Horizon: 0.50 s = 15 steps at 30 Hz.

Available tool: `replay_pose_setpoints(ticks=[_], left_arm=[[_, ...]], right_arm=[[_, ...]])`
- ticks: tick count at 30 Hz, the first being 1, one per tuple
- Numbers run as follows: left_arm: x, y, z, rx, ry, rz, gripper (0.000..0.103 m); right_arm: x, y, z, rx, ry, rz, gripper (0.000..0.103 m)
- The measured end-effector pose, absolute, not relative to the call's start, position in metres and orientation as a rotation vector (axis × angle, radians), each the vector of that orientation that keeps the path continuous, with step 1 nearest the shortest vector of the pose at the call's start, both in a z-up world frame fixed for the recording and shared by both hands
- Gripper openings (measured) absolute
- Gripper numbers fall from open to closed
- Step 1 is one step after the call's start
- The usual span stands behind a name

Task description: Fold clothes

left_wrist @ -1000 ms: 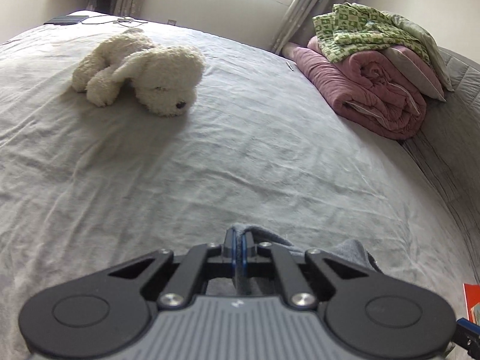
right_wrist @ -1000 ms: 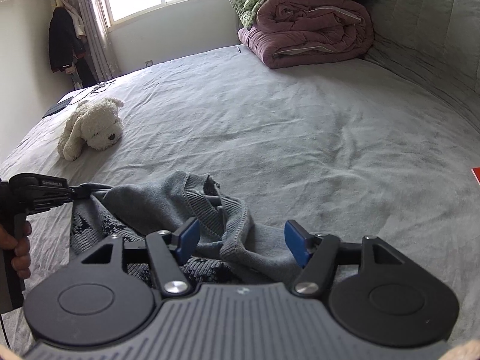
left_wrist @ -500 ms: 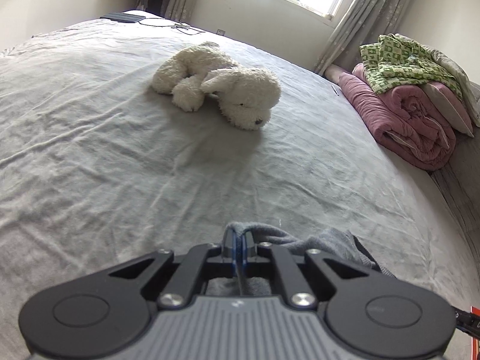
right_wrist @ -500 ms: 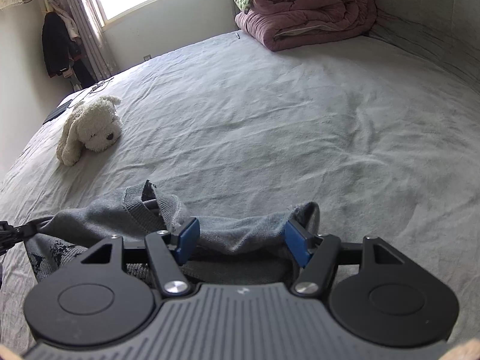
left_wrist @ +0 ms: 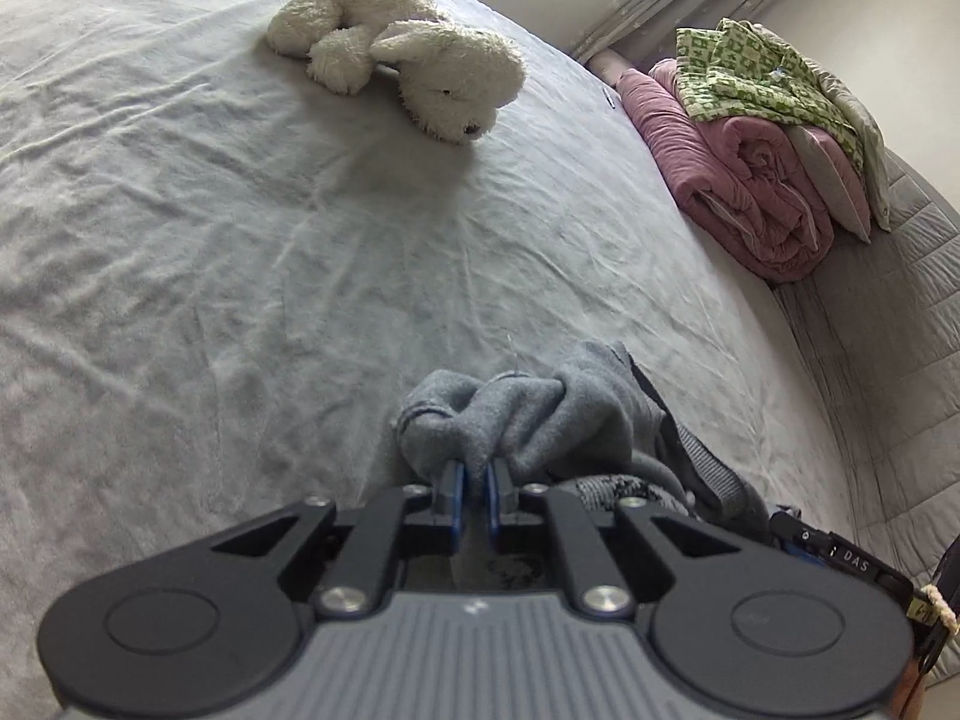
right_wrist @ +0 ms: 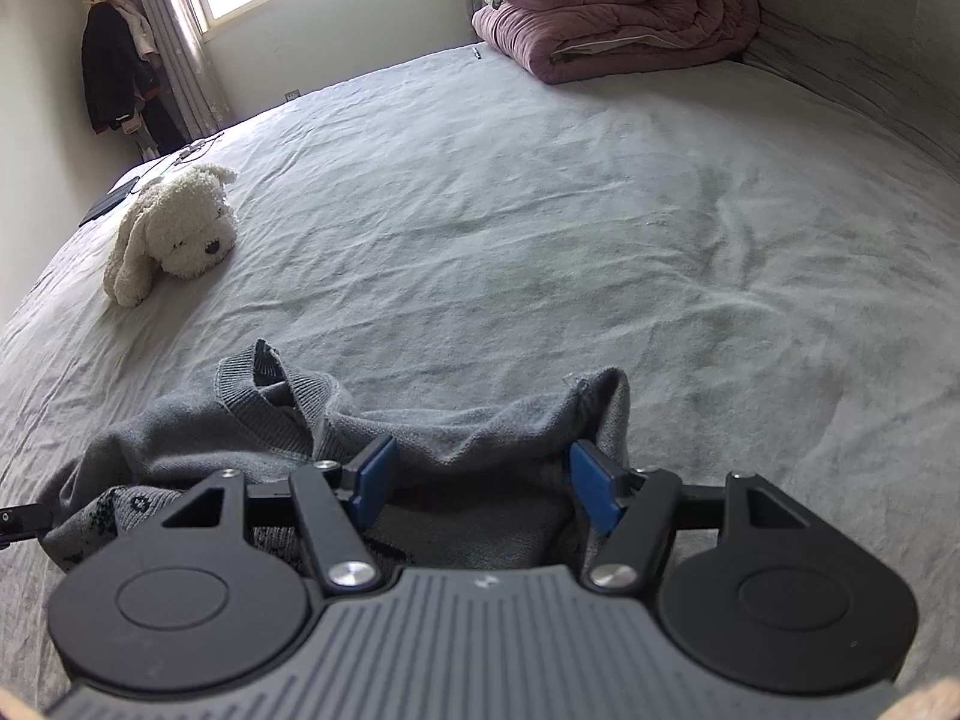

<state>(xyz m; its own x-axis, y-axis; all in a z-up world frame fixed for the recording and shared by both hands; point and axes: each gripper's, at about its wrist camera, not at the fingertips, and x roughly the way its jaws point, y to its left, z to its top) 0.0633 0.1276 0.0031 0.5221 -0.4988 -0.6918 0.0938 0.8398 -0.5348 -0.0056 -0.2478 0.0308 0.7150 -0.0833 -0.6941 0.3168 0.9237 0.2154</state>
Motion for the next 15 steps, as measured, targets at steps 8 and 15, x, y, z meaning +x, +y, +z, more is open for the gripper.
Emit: replay_pose_setpoints(ticks=[8,15], left_arm=[[0.079,0.120,-0.015,-0.545,0.964,-0.397,0.023],[0.058,0.089,0.003,-0.454,0.870,-0.540,0.003]], right_arm=[[-0.004,-0.246,0.031,0.319,0.733,-0.205,0.068],[-0.004,-0.245,0.034,0.413,0.721,-0.099,0.068]])
